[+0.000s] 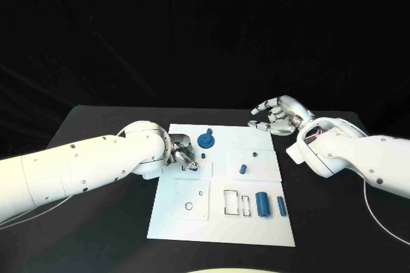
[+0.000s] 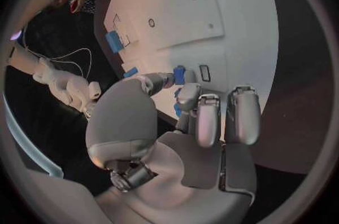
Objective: Assemble the parts on the task board
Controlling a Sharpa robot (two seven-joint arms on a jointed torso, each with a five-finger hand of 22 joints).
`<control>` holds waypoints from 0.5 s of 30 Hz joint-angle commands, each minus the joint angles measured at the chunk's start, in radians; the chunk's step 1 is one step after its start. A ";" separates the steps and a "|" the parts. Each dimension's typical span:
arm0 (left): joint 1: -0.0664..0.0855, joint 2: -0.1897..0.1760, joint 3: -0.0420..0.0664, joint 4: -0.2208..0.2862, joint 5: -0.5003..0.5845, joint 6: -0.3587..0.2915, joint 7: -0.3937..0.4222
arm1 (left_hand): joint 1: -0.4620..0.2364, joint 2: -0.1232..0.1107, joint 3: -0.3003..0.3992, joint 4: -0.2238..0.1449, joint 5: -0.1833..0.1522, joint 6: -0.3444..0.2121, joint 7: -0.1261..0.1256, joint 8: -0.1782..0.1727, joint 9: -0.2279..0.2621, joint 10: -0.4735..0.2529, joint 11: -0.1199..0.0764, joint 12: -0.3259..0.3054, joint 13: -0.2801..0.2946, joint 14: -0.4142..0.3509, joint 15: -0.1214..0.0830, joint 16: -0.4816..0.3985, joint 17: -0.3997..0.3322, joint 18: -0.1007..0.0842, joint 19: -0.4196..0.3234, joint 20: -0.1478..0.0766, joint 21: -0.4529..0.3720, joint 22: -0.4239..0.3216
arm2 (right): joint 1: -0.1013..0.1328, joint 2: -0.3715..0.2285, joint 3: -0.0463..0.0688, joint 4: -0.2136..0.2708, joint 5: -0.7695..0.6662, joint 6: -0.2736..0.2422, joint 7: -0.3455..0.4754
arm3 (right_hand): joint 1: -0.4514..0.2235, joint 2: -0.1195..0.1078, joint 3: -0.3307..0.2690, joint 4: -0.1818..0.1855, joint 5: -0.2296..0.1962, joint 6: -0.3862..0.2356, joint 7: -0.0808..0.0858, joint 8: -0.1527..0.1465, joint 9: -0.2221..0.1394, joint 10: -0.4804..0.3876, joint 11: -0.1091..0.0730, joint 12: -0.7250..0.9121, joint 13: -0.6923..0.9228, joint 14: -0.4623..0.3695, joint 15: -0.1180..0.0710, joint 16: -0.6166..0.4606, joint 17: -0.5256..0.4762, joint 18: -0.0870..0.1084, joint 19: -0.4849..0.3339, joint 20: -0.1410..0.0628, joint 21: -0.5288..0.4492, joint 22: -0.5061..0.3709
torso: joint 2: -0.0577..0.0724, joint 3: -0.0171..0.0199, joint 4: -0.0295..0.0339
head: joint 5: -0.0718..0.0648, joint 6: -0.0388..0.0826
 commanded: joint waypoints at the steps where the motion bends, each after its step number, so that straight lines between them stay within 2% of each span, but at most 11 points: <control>1: -0.004 0.001 -0.003 -0.003 -0.005 0.025 -0.008 | 0.000 0.010 0.210 -0.217 0.006 0.011 -0.002 0.004 0.001 0.007 0.002 0.005 0.000 0.094 -0.005 0.004 0.223 -0.012 0.007 -0.003 0.007 0.021 | -0.001 0.001 0.000 0.000 -0.009 -0.001 0.002 | -0.012 -0.001 0.005 0.001 -0.006 0.006 -0.002 0.004 -0.001 -0.001 -0.004 0.000 0.078 0.072 -0.007 -0.004 0.131 -0.002 0.077 -0.003 -0.004 0.237 | 0.001 0.0005 0.0004 | 0.001 -0.001; 8: -0.004 -0.001 -0.003 -0.006 0.001 0.026 -0.009 | -0.001 0.009 0.211 -0.220 0.011 0.013 -0.003 0.005 0.002 0.010 0.002 0.007 0.003 0.095 -0.006 0.005 0.225 -0.013 0.008 -0.004 0.007 0.023 | -0.001 0.000 0.000 0.000 -0.009 0.000 0.002 | -0.012 -0.001 0.005 0.001 -0.006 0.006 -0.002 0.004 -0.001 -0.001 -0.004 0.000 0.078 0.072 -0.007 -0.004 0.131 -0.002 0.077 -0.003 -0.004 0.237 | 0.000 0.0005 -0.0008 | 0.002 -0.001; 15: -0.004 0.002 -0.003 -0.013 0.001 0.026 -0.012 | -0.003 0.008 0.212 -0.222 0.020 0.015 -0.004 0.007 0.004 0.014 0.001 0.011 0.009 0.095 -0.007 0.006 0.227 -0.014 0.011 -0.005 0.009 0.027 | -0.001 0.000 0.000 -0.001 -0.013 0.000 0.001 | -0.012 -0.001 0.005 0.001 -0.006 0.006 -0.002 0.004 -0.001 -0.001 -0.004 0.000 0.078 0.072 -0.007 -0.004 0.131 -0.002 0.077 -0.003 -0.004 0.237 | 0.000 0.0008 0.0006 | 0.001 -0.002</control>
